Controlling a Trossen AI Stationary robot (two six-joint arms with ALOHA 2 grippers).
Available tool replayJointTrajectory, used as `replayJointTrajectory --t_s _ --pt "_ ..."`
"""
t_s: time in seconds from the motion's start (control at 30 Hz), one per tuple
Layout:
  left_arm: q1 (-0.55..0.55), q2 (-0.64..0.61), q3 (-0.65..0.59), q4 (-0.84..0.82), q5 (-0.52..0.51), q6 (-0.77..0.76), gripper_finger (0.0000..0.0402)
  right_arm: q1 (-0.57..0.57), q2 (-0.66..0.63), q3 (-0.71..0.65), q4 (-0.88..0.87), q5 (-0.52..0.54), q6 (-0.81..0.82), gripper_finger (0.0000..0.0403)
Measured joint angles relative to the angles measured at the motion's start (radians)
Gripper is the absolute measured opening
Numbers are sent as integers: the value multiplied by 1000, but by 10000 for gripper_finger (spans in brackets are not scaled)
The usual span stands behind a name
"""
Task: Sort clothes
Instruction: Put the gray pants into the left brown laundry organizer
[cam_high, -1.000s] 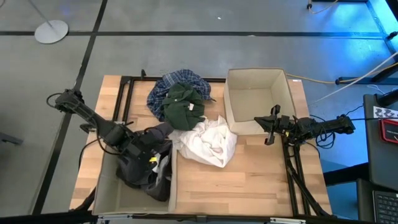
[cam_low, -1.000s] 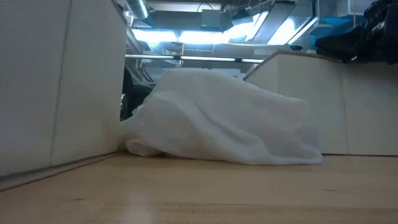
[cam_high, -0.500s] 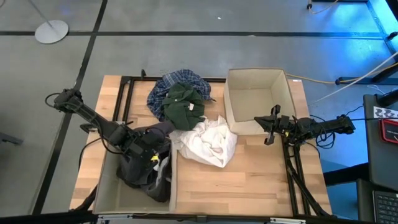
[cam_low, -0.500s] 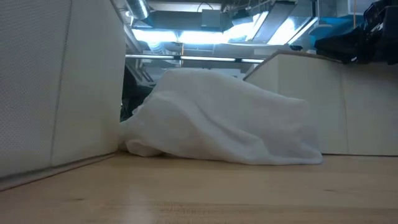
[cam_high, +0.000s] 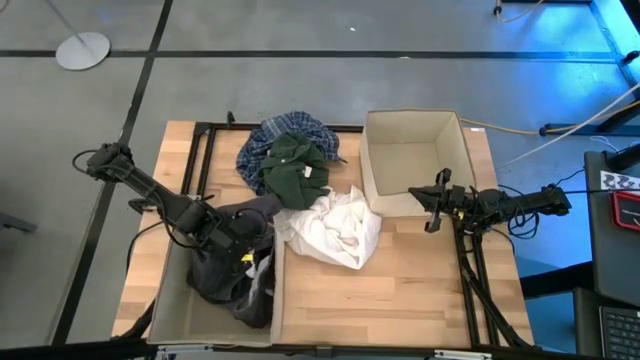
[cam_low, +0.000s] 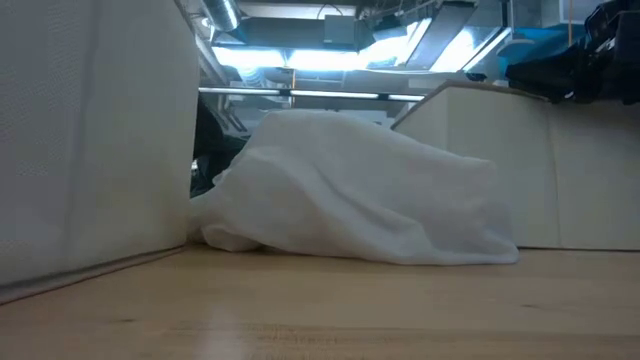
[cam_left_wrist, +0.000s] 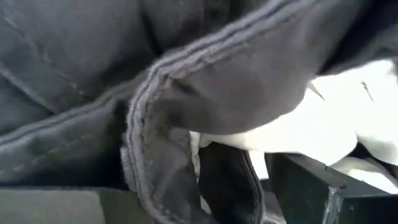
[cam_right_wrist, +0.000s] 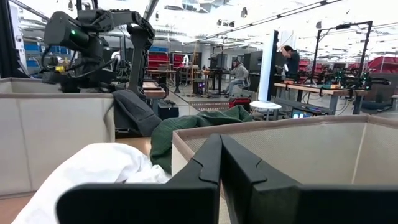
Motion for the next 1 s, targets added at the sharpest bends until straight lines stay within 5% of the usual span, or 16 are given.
replayJointTrajectory --t_s 0.23,0.43,0.6,0.9,1.0 --pt "0 -45 201 -130 4 -16 210 0 0 0 0 1 -8 12" --pt "39 -112 372 -267 -215 9 210 0 0 0 0 1 -8 12" --pt "128 -167 400 -295 -363 52 210 0 0 0 0 1 -8 12" --pt "408 -161 401 -289 -368 278 210 0 0 0 2 33 -40 12" --pt "523 -134 401 -285 -279 312 210 0 0 0 2 35 -41 12"
